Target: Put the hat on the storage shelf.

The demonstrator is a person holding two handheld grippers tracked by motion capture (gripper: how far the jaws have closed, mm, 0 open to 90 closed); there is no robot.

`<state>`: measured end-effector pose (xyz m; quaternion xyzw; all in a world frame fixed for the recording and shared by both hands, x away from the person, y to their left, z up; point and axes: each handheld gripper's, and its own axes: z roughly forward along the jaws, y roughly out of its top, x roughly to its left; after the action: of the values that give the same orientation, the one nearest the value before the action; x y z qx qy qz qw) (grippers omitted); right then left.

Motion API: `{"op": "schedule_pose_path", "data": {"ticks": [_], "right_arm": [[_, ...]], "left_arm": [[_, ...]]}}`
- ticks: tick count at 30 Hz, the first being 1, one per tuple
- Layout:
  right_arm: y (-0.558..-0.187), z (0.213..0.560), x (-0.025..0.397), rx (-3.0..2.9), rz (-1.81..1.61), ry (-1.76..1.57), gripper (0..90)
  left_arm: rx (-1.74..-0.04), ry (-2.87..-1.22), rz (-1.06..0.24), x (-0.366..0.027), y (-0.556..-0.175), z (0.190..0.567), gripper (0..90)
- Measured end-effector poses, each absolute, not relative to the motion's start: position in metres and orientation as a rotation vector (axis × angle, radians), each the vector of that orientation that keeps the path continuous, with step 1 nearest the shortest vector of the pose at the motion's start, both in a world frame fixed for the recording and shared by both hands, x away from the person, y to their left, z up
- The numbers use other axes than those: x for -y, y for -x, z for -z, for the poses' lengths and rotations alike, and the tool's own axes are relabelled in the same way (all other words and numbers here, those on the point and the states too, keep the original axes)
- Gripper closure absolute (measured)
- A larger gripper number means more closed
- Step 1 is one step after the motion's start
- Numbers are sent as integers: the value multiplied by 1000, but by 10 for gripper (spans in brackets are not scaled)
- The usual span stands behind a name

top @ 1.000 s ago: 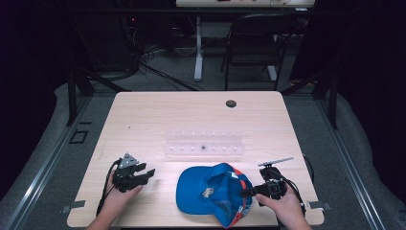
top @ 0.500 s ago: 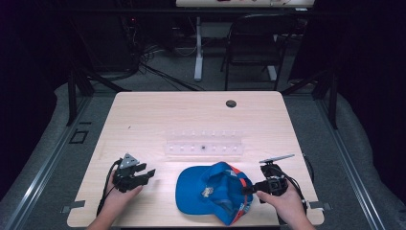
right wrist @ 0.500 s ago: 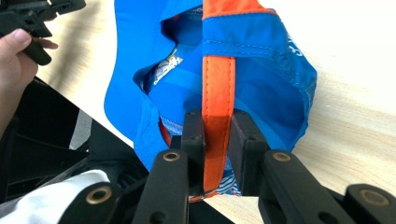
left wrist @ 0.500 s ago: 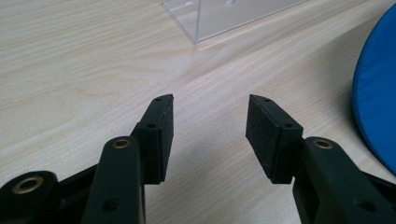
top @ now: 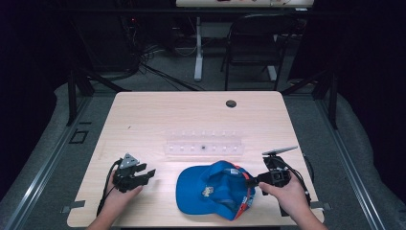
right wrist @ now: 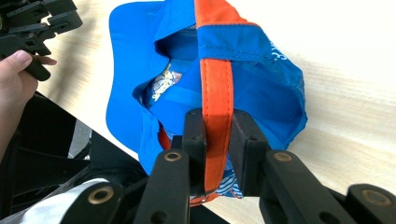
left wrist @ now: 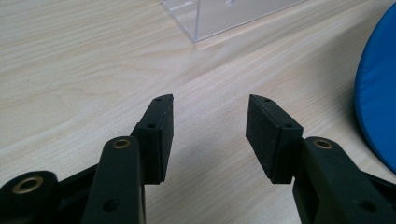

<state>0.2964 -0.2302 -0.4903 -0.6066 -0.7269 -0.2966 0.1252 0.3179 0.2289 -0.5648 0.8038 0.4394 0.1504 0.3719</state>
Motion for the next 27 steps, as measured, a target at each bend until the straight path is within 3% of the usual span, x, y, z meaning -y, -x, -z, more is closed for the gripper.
{"op": "schedule_pose_path", "data": {"ticks": [27], "right_arm": [[-321, 452, 231, 2192, 738, 1829, 779]], "left_arm": [[-1128, -2058, -383, -228, -318, 566, 521]]}}
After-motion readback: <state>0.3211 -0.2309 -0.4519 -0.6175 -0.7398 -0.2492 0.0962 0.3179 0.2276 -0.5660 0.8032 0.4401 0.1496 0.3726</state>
